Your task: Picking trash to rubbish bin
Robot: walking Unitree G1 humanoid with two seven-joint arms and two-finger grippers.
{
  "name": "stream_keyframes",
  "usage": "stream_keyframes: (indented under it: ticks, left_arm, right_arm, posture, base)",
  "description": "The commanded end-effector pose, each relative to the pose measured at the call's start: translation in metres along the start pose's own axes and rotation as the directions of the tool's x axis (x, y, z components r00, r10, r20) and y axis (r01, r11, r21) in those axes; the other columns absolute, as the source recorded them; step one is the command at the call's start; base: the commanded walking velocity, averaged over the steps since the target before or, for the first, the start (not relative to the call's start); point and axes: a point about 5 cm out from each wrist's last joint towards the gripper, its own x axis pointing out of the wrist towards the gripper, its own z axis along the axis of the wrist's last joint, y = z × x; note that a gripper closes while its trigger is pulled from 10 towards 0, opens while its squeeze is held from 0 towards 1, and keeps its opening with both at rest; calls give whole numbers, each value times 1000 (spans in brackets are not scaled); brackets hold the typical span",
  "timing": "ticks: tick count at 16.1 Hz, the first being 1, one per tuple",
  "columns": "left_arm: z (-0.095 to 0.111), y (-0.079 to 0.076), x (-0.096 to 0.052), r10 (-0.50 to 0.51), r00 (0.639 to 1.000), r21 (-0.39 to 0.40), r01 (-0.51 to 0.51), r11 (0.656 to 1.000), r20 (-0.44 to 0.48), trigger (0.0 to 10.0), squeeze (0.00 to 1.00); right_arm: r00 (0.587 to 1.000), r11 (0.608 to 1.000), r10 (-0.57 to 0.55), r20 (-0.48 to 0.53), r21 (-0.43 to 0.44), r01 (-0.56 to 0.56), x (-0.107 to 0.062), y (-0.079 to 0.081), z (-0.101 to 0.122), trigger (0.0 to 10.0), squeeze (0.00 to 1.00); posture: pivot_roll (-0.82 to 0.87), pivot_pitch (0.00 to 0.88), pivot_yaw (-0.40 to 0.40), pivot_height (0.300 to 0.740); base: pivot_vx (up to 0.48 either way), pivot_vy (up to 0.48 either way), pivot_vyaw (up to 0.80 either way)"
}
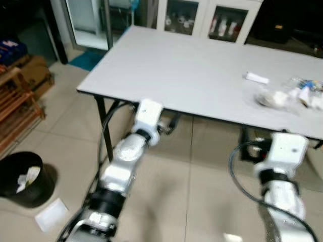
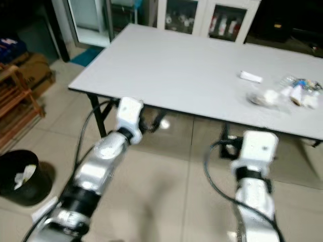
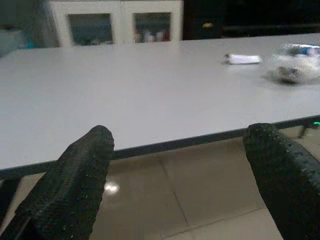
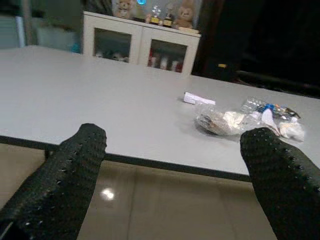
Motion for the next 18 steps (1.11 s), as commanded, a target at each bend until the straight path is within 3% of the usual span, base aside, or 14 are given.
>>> stream_keyframes:
  ticks: [1,18]
  left_arm:
    - [3,-8,4,-22,1000,-1,22,1000,8,10000,0]
    - [2,-14,8,-41,999,-10,41,999,5,10000,0]
  right_arm:
    - [1000,1000,-26,17,-15,26,1,-6,4,10000,0]
    - [1000,999,-24,16,-36,25,0,-5,4,10000,0]
  posture:
    - [96,46,-43,740]
    - [84,48,-35,740]
  base:
    - [0,-480,0]
    - [0,-476,0]
